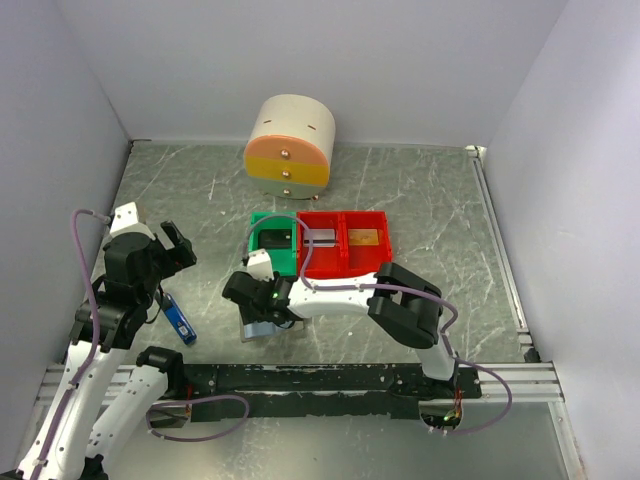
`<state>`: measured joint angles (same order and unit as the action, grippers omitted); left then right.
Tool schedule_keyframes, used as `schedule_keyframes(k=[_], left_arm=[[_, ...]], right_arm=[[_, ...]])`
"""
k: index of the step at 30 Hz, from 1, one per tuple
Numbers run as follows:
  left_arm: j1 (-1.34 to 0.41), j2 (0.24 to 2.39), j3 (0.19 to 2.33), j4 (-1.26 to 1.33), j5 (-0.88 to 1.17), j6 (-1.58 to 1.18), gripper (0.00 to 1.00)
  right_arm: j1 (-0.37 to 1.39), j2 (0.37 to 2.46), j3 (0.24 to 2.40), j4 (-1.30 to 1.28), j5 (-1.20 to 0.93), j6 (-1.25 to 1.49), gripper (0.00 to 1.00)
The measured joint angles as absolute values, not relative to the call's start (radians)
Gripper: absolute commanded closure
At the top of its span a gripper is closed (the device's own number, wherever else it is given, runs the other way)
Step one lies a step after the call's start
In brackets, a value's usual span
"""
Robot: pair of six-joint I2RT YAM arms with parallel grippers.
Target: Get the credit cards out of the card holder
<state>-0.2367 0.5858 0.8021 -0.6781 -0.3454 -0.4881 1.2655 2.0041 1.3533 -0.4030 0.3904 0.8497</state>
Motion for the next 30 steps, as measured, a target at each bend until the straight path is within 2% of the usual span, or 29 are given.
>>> schedule_keyframes(k=[6,16,22,30], left_arm=[[-0.237,0.587,0.802,-0.678,-0.343,-0.485,0.0],[-0.235,0.587,0.802,-0.678,-0.343,-0.485,0.0],[-0.231,0.59,0.802,-0.678,-0.339,-0.485,0.0],[-0.229,0.59,0.802,-0.678,-0.336,-0.485,0.0]], right_arm=[[1.266,2.008,1.364,-0.421,0.404,0.864,0.35],[1.273,2.03,1.397,-0.458,0.433,0.88,0.38],[1.279,2.04,1.41,-0.469,0.467,0.886,0.56],[1.272,2.02,1.372,-0.431,0.489,0.885,0.73]])
